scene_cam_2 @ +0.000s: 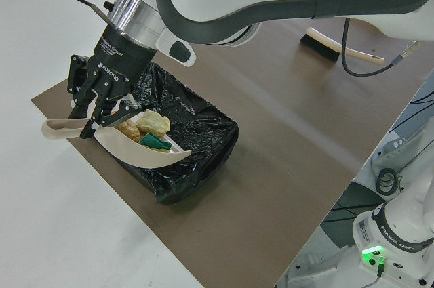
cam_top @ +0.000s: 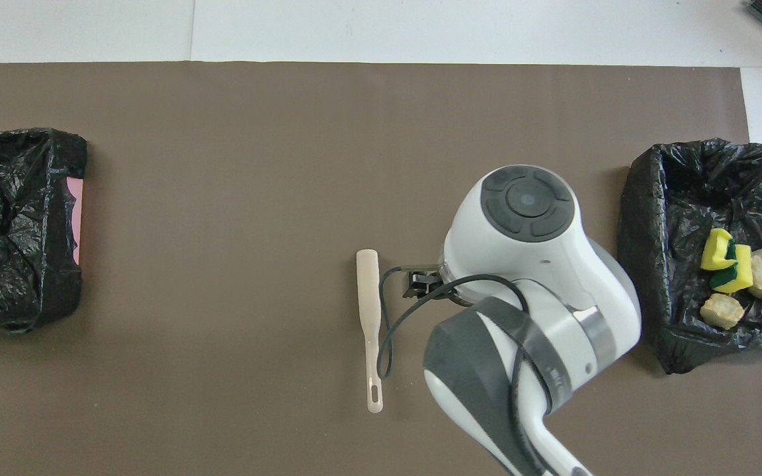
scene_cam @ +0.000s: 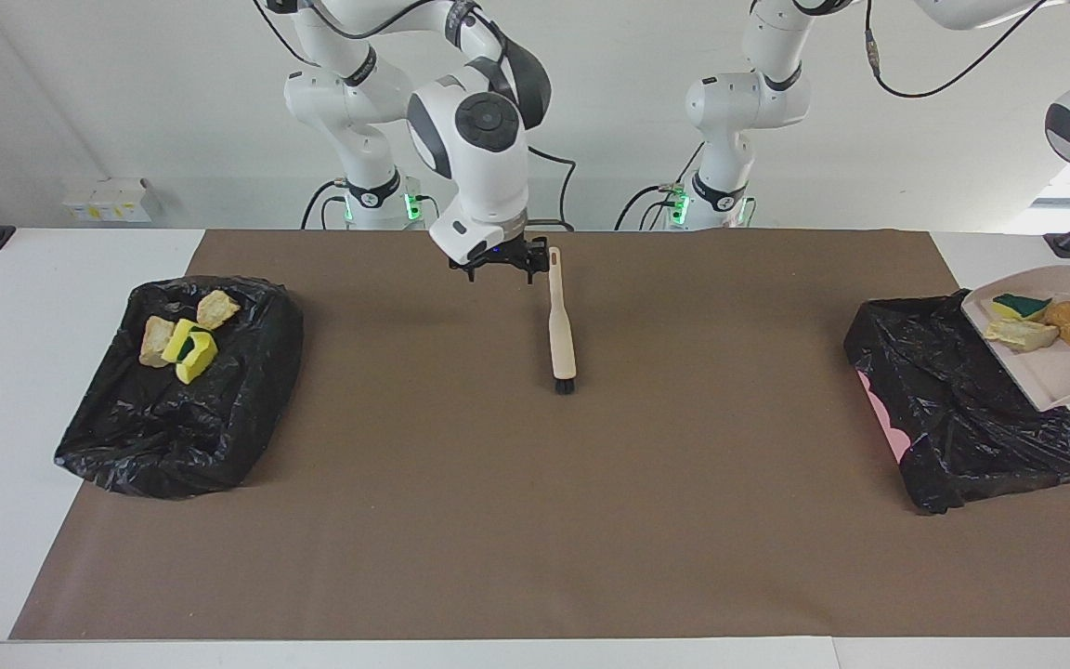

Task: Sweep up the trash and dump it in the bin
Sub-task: 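Tip the dustpan into the bin while the right gripper sets down the brush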

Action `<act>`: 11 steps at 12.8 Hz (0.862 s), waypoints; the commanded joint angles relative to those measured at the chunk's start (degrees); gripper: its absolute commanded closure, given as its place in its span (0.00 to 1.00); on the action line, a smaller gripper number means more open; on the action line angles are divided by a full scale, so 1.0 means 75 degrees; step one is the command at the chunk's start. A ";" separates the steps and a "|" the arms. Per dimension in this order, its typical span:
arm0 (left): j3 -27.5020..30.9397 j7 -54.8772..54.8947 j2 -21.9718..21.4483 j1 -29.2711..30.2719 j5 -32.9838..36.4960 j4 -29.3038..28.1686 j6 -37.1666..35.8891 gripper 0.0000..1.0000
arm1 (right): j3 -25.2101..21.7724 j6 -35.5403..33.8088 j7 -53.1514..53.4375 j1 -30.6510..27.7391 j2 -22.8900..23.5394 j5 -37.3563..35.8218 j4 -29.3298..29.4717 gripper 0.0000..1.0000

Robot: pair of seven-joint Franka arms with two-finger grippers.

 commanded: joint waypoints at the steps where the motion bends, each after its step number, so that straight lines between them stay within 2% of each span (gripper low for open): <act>1: 0.0065 -0.0565 0.0019 -0.0164 0.0938 0.0166 -0.0149 1.00 | 0.0025 -0.0166 -0.0946 -0.0550 -0.0482 0.0074 -0.0108 0.00; 4: -0.0075 -0.0985 -0.0027 -0.0562 0.1711 0.0224 -0.0838 1.00 | -0.0022 -0.0354 -0.2338 -0.1123 -0.0881 0.0050 -0.0062 0.00; 6: -0.0449 -0.1432 -0.0167 -0.0610 0.2251 0.0247 -0.1413 1.00 | -0.0045 -0.0646 -0.3277 -0.1510 -0.0917 0.0027 0.0312 0.00; 8: -0.0708 -0.1422 -0.0285 -0.0610 0.2639 0.0259 -0.1438 1.00 | -0.0080 -0.0671 -0.3819 -0.1873 -0.0917 0.0038 0.0465 0.00; 11: -0.1001 -0.1480 -0.0484 -0.0610 0.2454 0.0377 -0.1392 1.00 | -0.0045 -0.0892 -0.4065 -0.2671 -0.0929 0.0027 0.0571 0.00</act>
